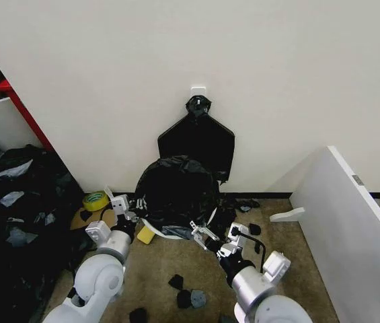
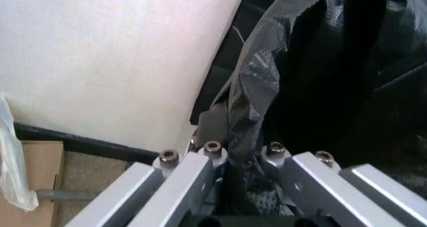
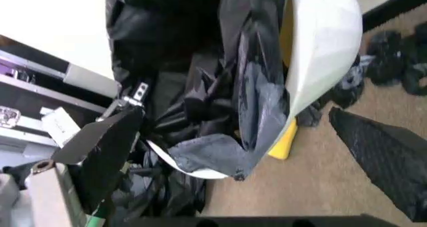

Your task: Place the garbage bag over the trash bin.

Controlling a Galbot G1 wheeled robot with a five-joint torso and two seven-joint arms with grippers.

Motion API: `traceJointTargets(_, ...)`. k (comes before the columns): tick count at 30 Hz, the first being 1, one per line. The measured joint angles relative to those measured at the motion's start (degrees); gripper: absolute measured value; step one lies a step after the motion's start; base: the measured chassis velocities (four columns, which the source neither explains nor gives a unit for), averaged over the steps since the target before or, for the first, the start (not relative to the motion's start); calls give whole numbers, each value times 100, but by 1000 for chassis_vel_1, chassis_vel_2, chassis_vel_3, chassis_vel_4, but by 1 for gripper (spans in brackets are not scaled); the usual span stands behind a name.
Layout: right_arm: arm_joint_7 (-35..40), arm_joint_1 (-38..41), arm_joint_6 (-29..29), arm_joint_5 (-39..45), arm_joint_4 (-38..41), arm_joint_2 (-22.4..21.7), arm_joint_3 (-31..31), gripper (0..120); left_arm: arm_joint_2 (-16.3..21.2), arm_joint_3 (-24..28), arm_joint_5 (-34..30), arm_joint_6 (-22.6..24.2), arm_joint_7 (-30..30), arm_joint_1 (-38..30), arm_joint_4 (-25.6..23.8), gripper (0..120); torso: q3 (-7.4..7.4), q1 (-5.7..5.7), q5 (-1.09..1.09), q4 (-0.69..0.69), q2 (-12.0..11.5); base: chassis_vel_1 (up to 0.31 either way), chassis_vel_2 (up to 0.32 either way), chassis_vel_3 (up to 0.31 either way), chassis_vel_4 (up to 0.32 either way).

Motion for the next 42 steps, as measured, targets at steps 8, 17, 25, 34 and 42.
traceJointTargets(8, 62, 18, -125, 76, -44, 52, -127, 100, 1, -56, 18, 1, -1, 63, -67, 1, 0, 0, 0, 0, 0, 0, 0, 0, 0)
traceJointTargets(17, -99, 90, -122, -1, -196, 71, -164, 70, 7, -113, 17, 1, -12, 92, -112, 1, 0, 0, 0, 0, 0, 0, 0, 0, 0)
traceJointTargets(25, -257, 52, -60, -125, -245, 71, -187, 45, 19, -131, 5, 3, -18, 94, -138, 1, 0, 0, 0, 0, 0, 0, 0, 0, 0)
traceJointTargets(34, -416, -42, 0, -334, -287, 30, -208, 11, 38, -158, -12, 3, -24, 80, -141, 1, 0, 0, 0, 0, 0, 0, 0, 0, 0)
traceJointTargets(42, -614, -208, -13, -575, -222, -113, -317, 1, 47, -163, -28, 4, -20, 33, -93, 1, 0, 0, 0, 0, 0, 0, 0, 0, 0)
